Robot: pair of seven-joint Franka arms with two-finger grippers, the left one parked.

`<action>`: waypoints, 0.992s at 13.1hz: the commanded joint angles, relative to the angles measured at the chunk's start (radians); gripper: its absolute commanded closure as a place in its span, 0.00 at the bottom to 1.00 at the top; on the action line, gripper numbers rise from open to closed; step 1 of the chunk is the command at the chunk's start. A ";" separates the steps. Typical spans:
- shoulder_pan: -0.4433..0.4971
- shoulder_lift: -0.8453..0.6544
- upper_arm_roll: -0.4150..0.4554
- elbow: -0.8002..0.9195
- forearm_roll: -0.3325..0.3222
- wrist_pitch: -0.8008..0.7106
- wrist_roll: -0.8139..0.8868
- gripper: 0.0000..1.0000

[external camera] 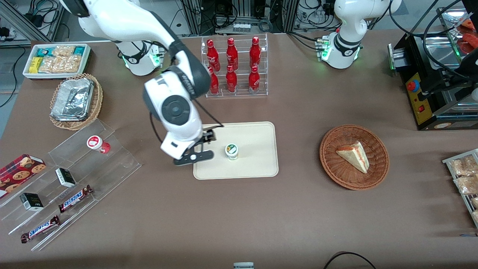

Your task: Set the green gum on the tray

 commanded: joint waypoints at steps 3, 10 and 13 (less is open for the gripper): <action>-0.124 -0.107 0.003 -0.075 0.000 -0.039 -0.227 0.01; -0.351 -0.285 0.015 -0.229 -0.003 -0.039 -0.333 0.01; -0.455 -0.388 0.058 -0.309 -0.008 -0.020 -0.333 0.01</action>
